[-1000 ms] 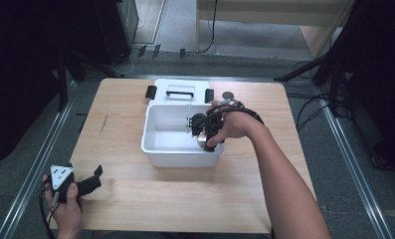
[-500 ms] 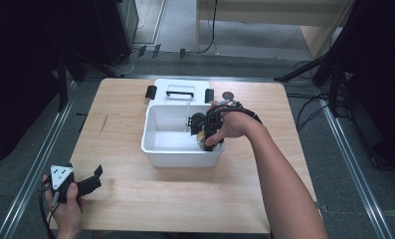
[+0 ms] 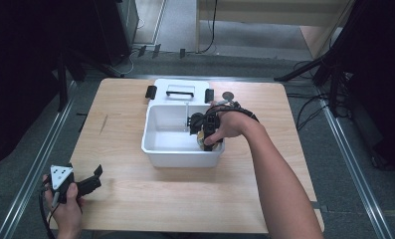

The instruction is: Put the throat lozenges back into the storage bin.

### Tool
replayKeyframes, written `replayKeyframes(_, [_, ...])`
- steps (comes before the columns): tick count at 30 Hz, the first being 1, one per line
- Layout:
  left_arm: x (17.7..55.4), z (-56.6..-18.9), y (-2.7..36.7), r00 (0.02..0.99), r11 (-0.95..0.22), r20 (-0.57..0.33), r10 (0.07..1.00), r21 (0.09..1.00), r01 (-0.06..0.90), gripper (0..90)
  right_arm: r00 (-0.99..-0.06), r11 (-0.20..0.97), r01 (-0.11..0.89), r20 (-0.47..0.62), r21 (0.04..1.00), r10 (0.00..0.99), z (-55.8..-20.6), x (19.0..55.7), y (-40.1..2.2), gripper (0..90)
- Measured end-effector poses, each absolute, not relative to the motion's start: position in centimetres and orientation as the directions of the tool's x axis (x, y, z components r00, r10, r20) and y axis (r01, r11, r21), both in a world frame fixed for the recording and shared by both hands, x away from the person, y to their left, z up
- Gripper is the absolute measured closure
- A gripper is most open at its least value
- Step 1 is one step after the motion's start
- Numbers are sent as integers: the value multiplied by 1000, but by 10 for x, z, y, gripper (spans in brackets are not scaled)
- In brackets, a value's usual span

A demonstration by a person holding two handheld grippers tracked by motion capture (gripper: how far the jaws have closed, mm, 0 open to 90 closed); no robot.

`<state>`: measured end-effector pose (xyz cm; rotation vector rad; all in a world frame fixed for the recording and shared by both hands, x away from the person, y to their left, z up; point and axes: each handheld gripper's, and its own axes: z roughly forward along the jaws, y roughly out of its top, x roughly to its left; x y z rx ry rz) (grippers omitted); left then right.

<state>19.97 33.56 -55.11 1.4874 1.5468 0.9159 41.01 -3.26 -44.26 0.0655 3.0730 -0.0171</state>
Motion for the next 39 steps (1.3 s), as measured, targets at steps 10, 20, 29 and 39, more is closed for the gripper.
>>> replayKeyframes(10, [200, -551, 336, -3, 54, -59, 998, 902, 429, 1, -998, 998, 42, -55, -51, 39, -446, 412, -30, 203])
replayKeyframes(20, [200, -551, 336, -4, 54, -58, 998, 902, 429, 1, -997, 997, 42, -60, -68, 38, -449, 413, -31, 198])
replayKeyframes(29, [200, -551, 336, -3, 54, -58, 998, 901, 430, 1, -997, 996, 42, -74, -76, 36, -449, 412, -31, 171])
replayKeyframes(39, [200, -551, 336, -4, 53, -57, 998, 901, 431, 1, -996, 998, 32, -87, -50, 28, -444, 411, -33, 217])
